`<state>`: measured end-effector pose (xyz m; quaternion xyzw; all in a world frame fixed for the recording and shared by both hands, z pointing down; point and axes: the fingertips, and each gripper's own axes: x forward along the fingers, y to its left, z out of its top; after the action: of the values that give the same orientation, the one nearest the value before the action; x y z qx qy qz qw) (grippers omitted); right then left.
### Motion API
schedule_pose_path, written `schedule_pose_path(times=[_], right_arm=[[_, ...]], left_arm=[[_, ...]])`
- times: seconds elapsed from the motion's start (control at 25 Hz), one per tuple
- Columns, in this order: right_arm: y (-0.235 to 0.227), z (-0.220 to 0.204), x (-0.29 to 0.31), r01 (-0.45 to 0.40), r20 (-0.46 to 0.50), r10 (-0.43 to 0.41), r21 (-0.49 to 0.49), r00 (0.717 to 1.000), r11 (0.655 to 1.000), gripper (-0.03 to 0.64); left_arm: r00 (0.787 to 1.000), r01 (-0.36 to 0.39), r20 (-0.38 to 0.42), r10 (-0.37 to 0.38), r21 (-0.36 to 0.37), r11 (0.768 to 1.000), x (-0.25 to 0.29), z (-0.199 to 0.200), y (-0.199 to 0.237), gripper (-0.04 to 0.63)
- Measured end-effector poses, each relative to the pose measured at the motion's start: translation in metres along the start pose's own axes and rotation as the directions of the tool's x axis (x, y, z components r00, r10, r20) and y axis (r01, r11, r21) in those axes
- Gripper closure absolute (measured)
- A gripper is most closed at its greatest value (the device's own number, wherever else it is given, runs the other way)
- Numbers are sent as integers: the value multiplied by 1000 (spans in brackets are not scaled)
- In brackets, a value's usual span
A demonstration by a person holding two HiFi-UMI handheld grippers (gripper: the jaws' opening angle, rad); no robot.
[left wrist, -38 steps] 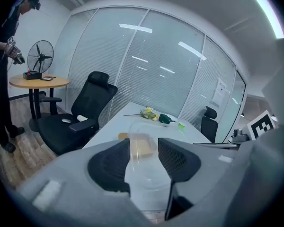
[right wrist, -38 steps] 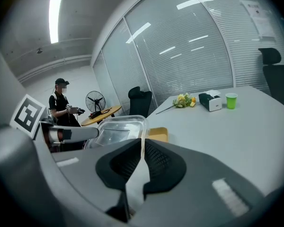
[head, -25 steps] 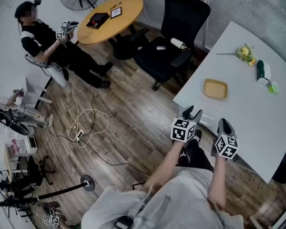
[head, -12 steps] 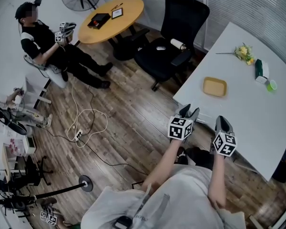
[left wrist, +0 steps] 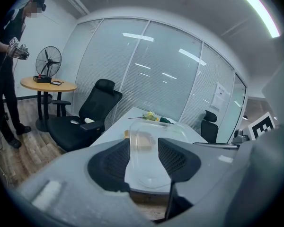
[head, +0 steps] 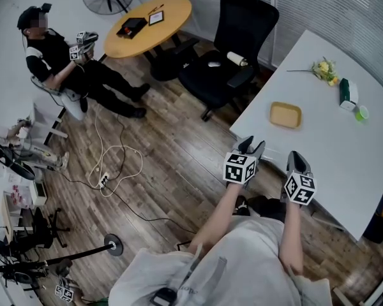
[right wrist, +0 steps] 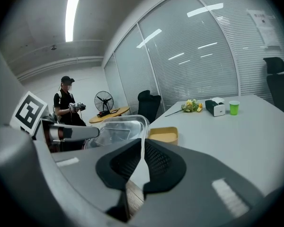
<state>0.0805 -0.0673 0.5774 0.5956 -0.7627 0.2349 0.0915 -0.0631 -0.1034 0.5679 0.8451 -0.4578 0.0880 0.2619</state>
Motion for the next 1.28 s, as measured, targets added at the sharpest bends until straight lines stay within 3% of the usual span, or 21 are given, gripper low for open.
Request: schedule_pose_path(times=[0.28,1.28], right_arm=[[16,-3,1,0,-7,0,-12,1000,1000,594],[-2,3,-4,37,17,-36,-17,999,999,597]], left_arm=[[1000,1,-14,-1,2,1000,-11,-2,12,410],[999,38,-22,-37,22,999,3,-5,-2,410]])
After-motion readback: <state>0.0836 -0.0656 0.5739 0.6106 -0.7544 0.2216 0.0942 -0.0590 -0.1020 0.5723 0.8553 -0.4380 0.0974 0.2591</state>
